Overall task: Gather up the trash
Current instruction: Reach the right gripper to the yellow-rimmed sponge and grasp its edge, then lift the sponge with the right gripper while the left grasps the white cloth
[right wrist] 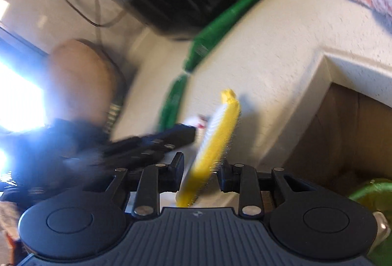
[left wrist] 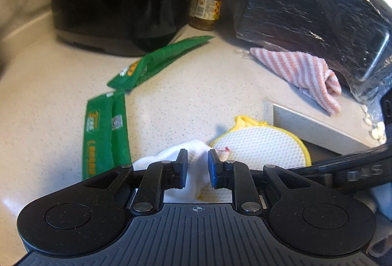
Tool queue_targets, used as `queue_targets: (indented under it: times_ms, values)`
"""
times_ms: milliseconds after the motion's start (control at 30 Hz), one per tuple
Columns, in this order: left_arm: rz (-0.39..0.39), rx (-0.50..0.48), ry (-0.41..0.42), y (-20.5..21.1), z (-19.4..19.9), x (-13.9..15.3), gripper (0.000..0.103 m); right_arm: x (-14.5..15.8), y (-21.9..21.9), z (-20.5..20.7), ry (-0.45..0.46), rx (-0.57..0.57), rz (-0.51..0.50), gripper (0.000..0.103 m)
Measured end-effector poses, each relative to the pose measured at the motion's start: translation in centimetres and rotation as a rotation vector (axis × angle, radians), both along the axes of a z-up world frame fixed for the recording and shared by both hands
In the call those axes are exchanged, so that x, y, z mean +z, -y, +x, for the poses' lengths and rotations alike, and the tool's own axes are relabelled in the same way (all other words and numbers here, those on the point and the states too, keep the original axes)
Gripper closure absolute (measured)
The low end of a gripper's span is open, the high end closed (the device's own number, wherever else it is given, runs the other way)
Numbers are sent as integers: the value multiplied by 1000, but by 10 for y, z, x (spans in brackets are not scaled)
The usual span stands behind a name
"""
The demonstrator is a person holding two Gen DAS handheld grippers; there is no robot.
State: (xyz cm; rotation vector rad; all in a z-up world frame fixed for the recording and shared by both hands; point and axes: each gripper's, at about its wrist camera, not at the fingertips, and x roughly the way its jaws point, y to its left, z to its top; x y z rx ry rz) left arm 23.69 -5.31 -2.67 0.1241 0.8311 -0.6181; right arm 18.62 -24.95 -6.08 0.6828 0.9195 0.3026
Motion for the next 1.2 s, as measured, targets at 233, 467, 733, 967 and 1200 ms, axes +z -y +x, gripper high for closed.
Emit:
queue_targets:
  times_ms: [233,467,733,967,1200]
  values:
    - [22,5,41,-1,-4,10,82,23,20,-10,71,-52,-24,87]
    - [-57,194,90,-57,7,31,82,42,47,-52,143,-159,-175,88]
    - [-14,67,-69,-45,0,-1,81,0,79,-84,-6,-240,-170,87]
    - [212,-126,69,-3,-36,-19,79,-1,68,-92,1,-205,-209,87]
    - [127,-199,32,-16,-42,-7,77,-6,66,-102,-10,-194,-227,87]
